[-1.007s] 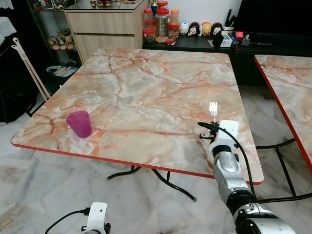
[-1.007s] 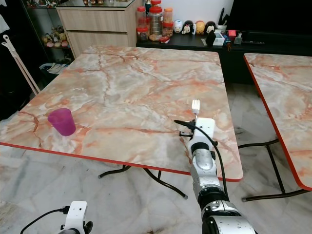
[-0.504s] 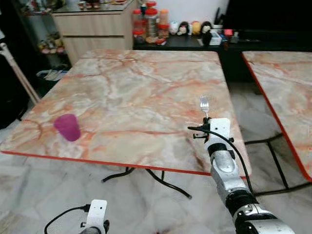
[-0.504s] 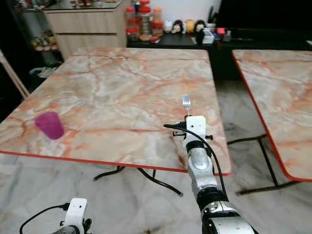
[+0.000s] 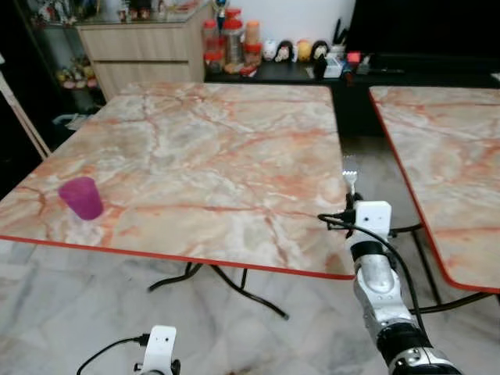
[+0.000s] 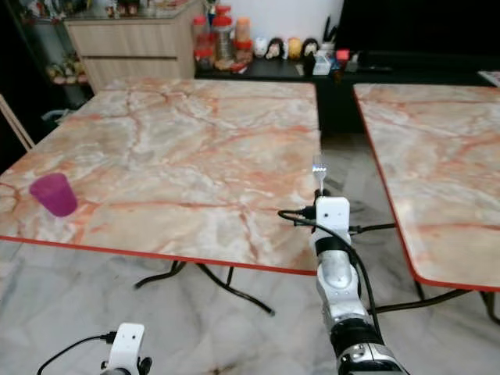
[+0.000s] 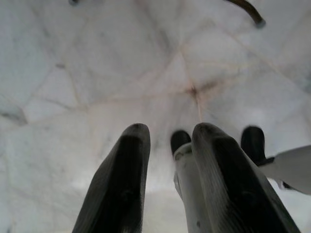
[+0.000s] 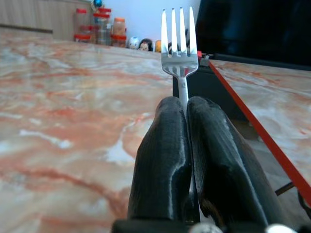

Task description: Setting the table

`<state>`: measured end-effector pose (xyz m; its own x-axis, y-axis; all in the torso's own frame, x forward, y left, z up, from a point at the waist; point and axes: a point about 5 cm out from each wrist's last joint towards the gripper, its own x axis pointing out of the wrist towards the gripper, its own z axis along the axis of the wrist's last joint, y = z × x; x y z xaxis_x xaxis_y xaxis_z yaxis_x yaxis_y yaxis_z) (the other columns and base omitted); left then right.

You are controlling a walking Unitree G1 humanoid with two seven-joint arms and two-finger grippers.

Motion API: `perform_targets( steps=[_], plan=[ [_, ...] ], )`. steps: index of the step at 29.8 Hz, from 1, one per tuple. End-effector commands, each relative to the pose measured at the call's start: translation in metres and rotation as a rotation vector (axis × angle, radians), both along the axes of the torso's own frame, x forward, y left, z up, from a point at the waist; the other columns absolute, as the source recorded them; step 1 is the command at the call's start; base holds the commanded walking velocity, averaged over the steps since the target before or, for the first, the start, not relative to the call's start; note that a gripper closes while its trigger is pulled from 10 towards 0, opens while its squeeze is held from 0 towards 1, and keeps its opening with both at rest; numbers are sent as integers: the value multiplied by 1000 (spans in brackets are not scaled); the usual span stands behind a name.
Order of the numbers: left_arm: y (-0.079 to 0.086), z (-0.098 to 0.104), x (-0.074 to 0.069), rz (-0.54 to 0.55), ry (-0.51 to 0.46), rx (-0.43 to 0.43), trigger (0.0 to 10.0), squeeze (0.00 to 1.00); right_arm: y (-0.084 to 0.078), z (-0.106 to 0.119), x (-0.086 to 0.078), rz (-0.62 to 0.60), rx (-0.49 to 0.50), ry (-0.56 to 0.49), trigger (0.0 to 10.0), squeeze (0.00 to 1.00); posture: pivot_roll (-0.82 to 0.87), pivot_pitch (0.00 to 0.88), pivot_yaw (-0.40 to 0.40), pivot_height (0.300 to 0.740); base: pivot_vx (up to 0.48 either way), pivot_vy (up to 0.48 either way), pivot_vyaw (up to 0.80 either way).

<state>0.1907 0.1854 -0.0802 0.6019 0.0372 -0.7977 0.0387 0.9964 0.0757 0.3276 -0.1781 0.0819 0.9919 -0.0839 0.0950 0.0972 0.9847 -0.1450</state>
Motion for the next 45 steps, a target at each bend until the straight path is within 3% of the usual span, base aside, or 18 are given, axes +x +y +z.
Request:
perform_targets(
  steps=[1, 13, 30, 38, 39, 45],
  plan=[
    [4, 1, 1, 8, -3, 8, 10000, 0, 3, 1, -1, 4, 5, -13, 10000, 0, -79, 0, 5, 740, 0, -311, 0],
    [5, 1, 1, 20, -5, 5, 10000, 0, -9, -34, -24, -59, 5, 118, 10000, 0, -76, 0, 6, 740, 0, -22, 0],
    [4, -1, -2, 10, 5, 2, 10000, 0, -21, -97, -66, -95, 44, 466, 10000, 0, -73, 0, 6, 740, 0, 0, 0],
    [6, -1, -4, -6, 18, 10, 10000, 0, -28, -133, -104, -168, 105, 699, 10000, 0, -70, 0, 6, 740, 0, 0, 0],
    [6, -2, -4, -10, 24, 13, 10000, 0, -30, -141, -115, -182, 108, 757, 10000, 0, -68, 0, 5, 740, 0, 0, 0],
    [3, -3, -6, -10, 31, 13, 10000, 0, -33, -157, -144, -215, 142, 867, 10000, 0, -66, 0, 1, 740, 0, 0, 0]
  ],
)
